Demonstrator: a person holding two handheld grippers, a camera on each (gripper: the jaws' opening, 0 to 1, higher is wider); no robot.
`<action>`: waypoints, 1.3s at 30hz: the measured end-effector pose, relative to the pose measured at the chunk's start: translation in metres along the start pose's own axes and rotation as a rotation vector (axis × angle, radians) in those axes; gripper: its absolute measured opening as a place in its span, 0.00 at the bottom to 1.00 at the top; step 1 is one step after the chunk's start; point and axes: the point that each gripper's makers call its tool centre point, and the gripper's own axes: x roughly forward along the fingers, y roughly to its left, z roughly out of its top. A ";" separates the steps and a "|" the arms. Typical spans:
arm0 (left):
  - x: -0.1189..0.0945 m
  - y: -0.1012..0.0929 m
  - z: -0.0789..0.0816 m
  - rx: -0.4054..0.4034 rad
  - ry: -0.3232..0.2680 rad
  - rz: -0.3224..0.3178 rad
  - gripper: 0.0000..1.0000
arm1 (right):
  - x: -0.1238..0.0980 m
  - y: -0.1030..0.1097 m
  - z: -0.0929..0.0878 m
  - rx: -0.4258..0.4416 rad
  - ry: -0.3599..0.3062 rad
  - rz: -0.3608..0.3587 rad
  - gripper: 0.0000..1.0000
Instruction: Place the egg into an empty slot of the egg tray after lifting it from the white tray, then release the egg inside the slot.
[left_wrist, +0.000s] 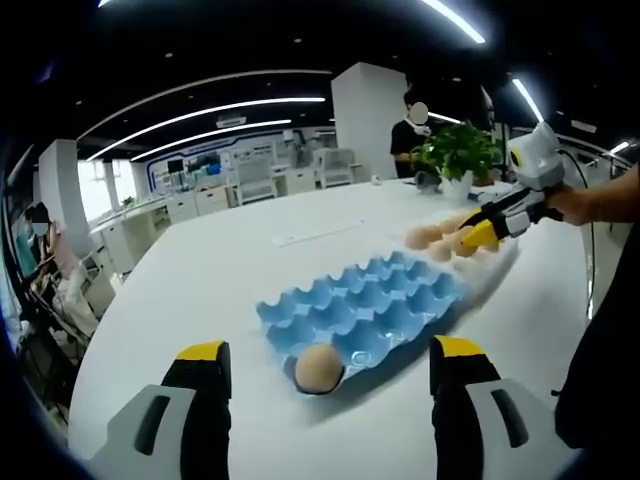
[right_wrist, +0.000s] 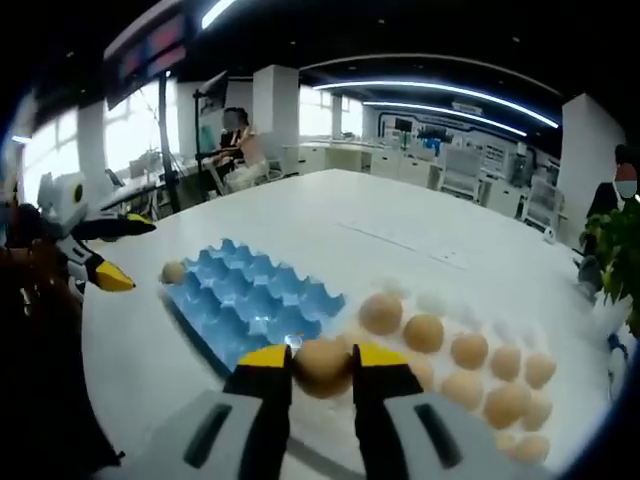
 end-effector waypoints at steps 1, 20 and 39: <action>0.000 0.000 0.000 0.000 0.000 0.001 0.82 | 0.002 0.003 0.002 -0.004 -0.002 0.007 0.22; -0.001 -0.002 -0.010 0.032 0.024 -0.012 0.81 | 0.054 0.101 0.044 -0.089 -0.025 0.258 0.22; -0.002 0.004 -0.014 0.052 0.032 -0.019 0.81 | 0.096 0.174 0.041 -0.230 0.031 0.434 0.22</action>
